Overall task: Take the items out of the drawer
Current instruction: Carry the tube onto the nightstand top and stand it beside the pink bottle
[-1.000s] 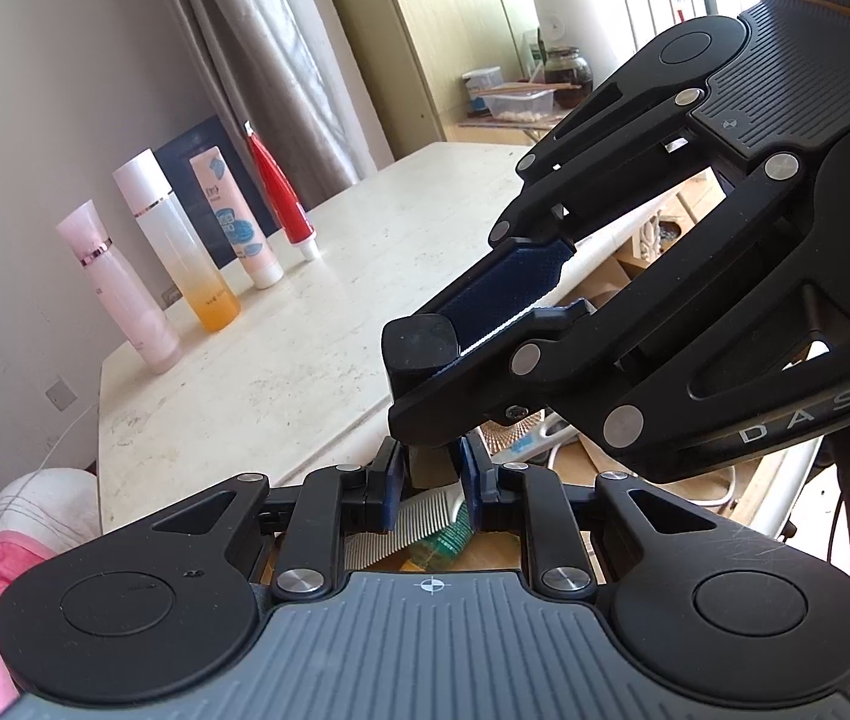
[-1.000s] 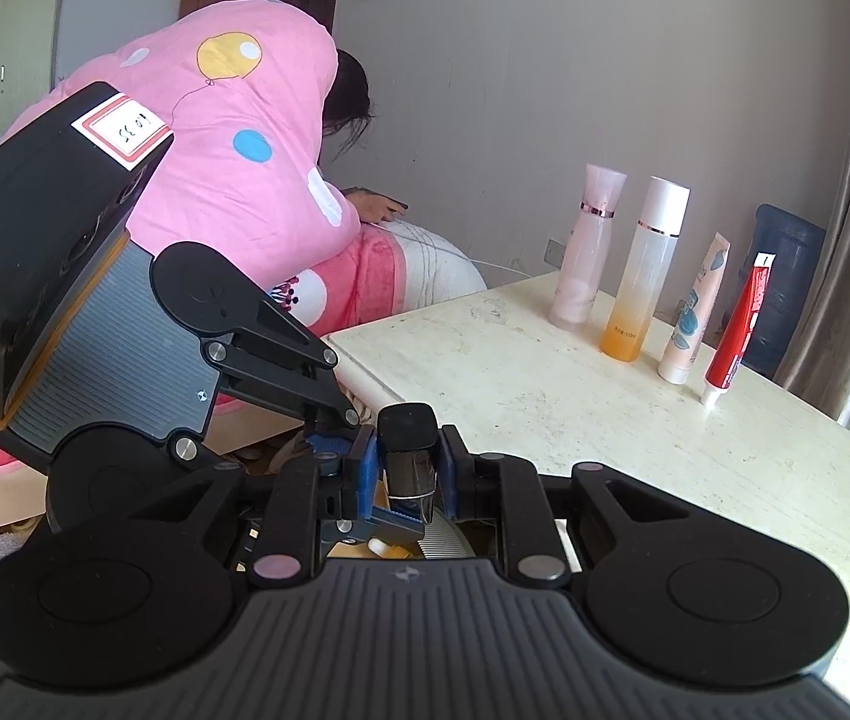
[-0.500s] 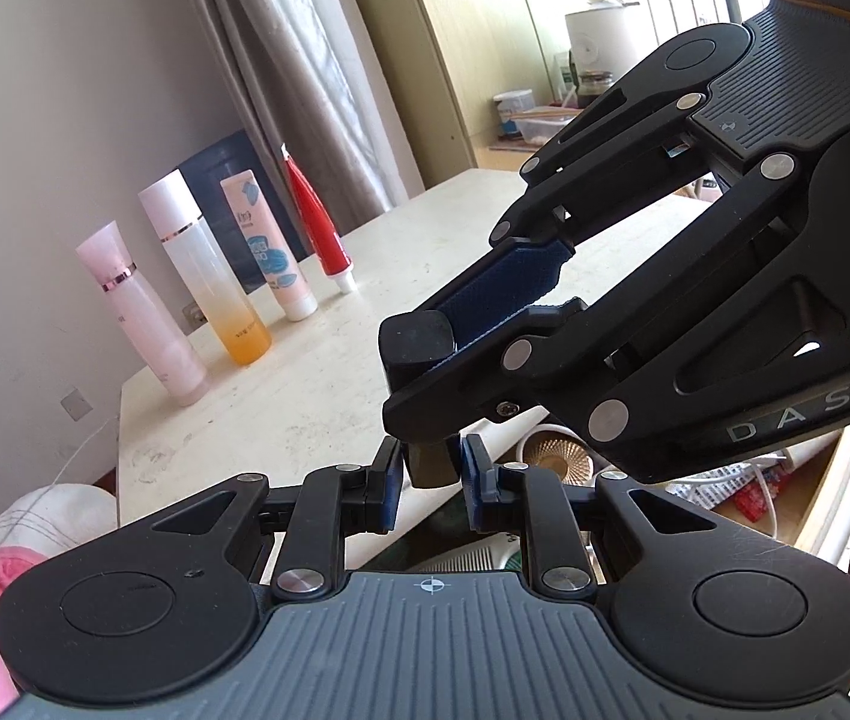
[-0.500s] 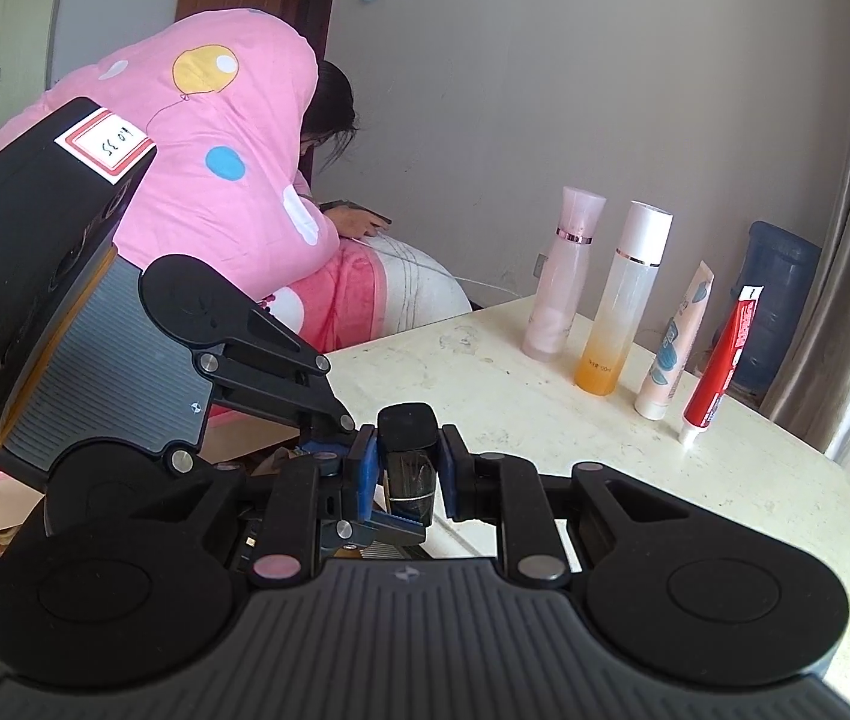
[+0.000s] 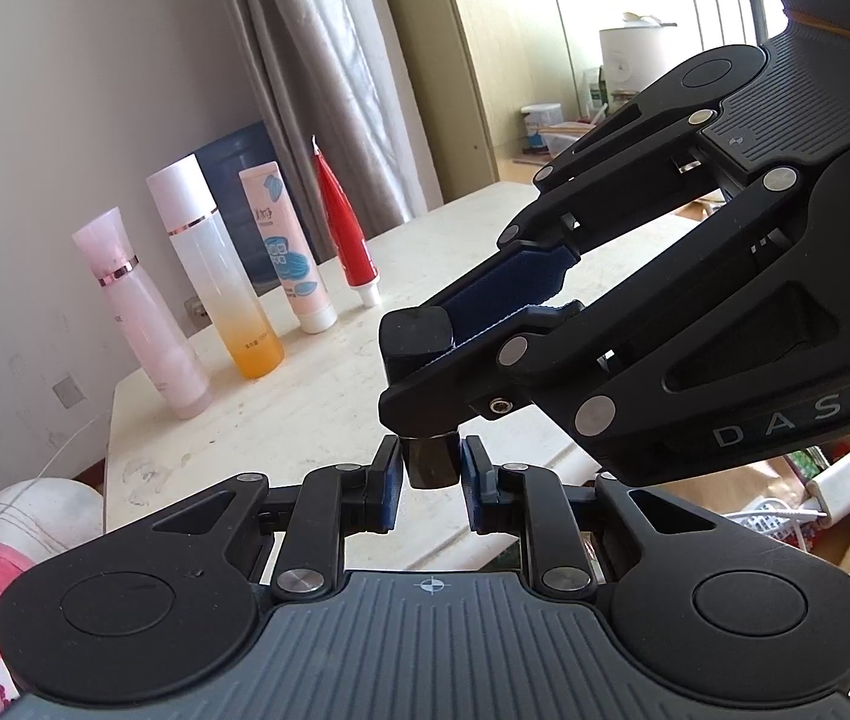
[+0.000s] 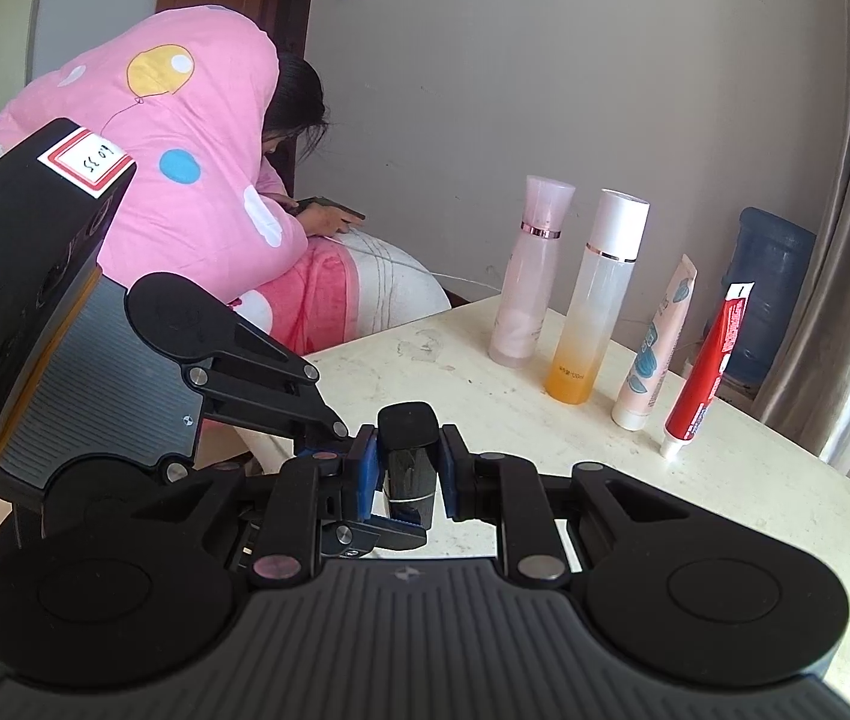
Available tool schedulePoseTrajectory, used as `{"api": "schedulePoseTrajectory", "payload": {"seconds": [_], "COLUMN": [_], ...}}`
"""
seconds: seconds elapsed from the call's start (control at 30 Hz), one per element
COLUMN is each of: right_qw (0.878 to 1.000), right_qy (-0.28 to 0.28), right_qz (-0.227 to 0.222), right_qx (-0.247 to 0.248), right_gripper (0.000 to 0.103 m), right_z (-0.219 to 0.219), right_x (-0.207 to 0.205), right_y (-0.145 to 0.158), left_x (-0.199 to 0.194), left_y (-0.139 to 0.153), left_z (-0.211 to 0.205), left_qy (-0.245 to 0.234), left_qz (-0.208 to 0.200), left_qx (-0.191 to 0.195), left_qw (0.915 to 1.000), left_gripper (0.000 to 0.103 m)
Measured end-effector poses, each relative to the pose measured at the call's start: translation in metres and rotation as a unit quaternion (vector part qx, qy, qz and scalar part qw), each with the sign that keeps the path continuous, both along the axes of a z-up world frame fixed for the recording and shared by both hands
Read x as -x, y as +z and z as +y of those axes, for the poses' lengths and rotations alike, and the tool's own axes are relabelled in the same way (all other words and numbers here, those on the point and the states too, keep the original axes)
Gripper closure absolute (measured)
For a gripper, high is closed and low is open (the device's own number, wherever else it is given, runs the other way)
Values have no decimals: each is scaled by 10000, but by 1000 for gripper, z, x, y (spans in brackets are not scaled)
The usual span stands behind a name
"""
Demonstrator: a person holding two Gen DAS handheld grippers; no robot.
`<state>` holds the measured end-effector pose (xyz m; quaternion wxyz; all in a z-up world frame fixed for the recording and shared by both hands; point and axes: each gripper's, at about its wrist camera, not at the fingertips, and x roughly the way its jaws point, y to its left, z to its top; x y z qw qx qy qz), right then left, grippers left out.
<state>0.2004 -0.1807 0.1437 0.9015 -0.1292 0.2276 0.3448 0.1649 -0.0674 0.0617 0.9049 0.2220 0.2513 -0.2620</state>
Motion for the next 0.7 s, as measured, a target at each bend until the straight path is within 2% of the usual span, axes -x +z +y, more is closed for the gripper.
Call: {"api": "schedulePoseTrajectory", "payload": {"seconds": [0.7], "right_qw": [9999], "right_qy": [-48], "right_qz": [134], "right_qx": [33], "right_gripper": [82], "right_z": [15], "right_x": [-85], "right_y": [-16], "left_x": [-75], "left_y": [-11], "left_z": [14], "left_qy": [350], "left_qz": [209], "left_qx": [242], "left_qw": [9989], "left_gripper": [82]}}
